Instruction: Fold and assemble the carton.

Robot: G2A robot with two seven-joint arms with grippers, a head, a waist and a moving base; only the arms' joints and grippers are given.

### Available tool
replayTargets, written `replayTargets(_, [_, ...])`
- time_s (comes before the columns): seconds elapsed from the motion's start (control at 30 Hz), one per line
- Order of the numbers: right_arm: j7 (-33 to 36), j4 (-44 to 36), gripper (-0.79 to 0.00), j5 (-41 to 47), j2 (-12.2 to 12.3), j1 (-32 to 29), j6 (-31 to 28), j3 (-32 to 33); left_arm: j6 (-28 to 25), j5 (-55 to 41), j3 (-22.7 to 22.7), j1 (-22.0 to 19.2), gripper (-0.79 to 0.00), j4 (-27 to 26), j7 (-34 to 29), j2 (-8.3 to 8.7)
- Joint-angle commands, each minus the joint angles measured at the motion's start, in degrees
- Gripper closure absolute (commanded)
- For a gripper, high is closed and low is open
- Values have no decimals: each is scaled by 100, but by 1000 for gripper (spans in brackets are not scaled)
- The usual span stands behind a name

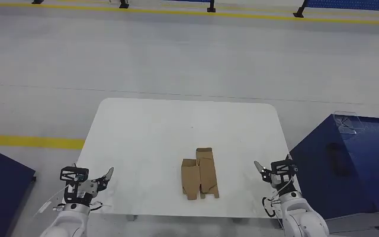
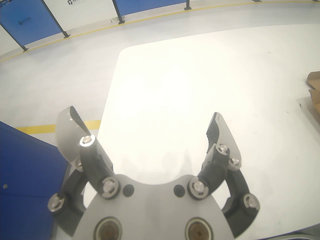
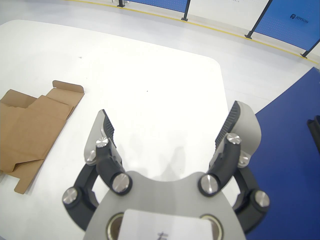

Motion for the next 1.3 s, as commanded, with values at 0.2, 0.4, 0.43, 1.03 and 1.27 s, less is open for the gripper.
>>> replayTargets(0.2, [0, 0, -785, 0, 0, 0, 0, 0, 0, 0, 0, 0, -784, 0, 0, 0])
replayTargets(0.4, [0, 0, -785, 0, 0, 0, 0, 0, 0, 0, 0, 0, -784, 0, 0, 0])
replayTargets(0.43, [0, 0, -785, 0, 0, 0, 0, 0, -41, -56, 21, 10, -785, 0, -45, -3])
replayTargets(1.03, [0, 0, -785, 0, 0, 0, 0, 0, -690, -3398, 728, -742, -785, -455, -2708, -121])
replayTargets(1.27, [0, 0, -785, 0, 0, 0, 0, 0, -376, -4149, 1074, -1389, -785, 79, -3797, -152])
